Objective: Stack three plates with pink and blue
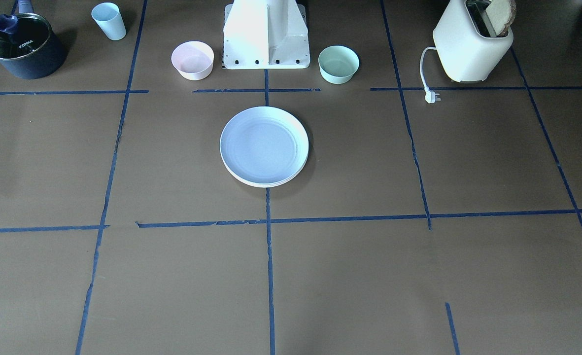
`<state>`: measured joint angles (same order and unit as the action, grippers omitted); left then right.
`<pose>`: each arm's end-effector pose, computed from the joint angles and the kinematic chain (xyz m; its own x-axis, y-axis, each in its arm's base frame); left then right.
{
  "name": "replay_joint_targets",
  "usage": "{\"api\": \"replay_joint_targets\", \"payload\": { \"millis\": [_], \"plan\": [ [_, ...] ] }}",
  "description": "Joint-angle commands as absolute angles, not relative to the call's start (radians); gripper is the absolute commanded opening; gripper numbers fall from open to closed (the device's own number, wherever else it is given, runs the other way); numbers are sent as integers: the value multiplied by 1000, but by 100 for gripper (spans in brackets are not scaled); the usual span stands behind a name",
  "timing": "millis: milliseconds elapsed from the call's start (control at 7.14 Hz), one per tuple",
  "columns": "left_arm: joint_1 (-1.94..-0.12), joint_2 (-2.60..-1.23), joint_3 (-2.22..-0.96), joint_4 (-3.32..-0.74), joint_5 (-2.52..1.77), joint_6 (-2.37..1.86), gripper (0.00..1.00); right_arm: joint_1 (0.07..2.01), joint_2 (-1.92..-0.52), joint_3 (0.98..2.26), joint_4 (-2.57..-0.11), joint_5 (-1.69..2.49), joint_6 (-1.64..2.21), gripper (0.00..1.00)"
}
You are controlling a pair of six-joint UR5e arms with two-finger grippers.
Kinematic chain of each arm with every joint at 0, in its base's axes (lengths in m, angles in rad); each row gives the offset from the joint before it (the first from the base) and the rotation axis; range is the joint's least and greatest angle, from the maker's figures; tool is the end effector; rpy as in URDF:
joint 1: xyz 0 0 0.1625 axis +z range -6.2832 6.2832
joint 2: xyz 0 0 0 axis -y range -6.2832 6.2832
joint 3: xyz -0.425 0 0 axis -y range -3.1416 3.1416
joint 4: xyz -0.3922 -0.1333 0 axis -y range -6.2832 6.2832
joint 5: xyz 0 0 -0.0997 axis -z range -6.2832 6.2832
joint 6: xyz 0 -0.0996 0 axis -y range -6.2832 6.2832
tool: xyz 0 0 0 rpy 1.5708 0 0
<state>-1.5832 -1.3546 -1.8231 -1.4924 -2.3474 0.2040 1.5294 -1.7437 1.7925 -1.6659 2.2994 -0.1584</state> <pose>-0.0684 -0.3966 0.6386 0.7006 0.1647 -0.6943 -0.1323 0.9861 0.1005 0.0498 -0.4172 0.6409 0.7309 -0.1575 0.6641 0.1586 0.9856 0.0592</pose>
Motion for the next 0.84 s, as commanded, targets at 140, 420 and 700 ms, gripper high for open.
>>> {"api": "replay_joint_targets", "payload": {
  "millis": [140, 420, 700],
  "plan": [
    [-1583, -1347, -1825, -1493, -2347, 204, 100, 1529, -1749, 1792, -1666, 2313, -160, 100],
    [-1583, -1347, -1825, -1493, -2347, 202, 100, 1529, -1752, 1792, -1666, 2326, -160, 100],
    [-1583, -1347, -1825, -1493, -2347, 202, 100, 1529, -1752, 1792, -1666, 2327, -160, 100]
  ]
}}
